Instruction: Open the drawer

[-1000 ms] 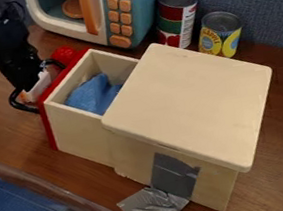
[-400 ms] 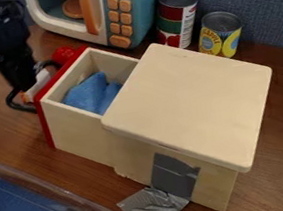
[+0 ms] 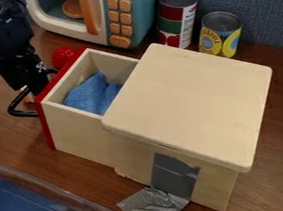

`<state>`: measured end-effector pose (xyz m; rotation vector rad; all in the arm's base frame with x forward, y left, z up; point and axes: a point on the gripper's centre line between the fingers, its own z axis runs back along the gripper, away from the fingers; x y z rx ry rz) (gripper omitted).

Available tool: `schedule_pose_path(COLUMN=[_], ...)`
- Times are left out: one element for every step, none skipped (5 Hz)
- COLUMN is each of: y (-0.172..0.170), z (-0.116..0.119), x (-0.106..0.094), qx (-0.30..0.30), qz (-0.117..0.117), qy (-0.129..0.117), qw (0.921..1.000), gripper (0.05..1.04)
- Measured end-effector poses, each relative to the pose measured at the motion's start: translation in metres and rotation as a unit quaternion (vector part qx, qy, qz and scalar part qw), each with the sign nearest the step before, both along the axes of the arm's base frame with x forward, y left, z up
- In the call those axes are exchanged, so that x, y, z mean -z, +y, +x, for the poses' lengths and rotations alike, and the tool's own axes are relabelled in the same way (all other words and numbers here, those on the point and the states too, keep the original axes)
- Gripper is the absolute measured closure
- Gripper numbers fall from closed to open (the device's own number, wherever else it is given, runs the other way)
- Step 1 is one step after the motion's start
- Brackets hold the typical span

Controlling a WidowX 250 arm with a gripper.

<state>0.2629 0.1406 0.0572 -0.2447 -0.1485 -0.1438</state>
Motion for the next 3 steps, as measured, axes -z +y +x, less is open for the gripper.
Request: schedule_pose_path(y=[0.000, 0.000, 0.009], z=[-0.004, -0.011, -0.019], x=[-0.018, -0.041, -0.064], qx=[-0.007, -0.009, -0.010], qz=[0.007, 0.043, 0.105], qy=[-0.023, -0.045, -0.051], qw=[0.9997, 0.9980, 0.9931], gripper=[0.079, 0.083, 0.083])
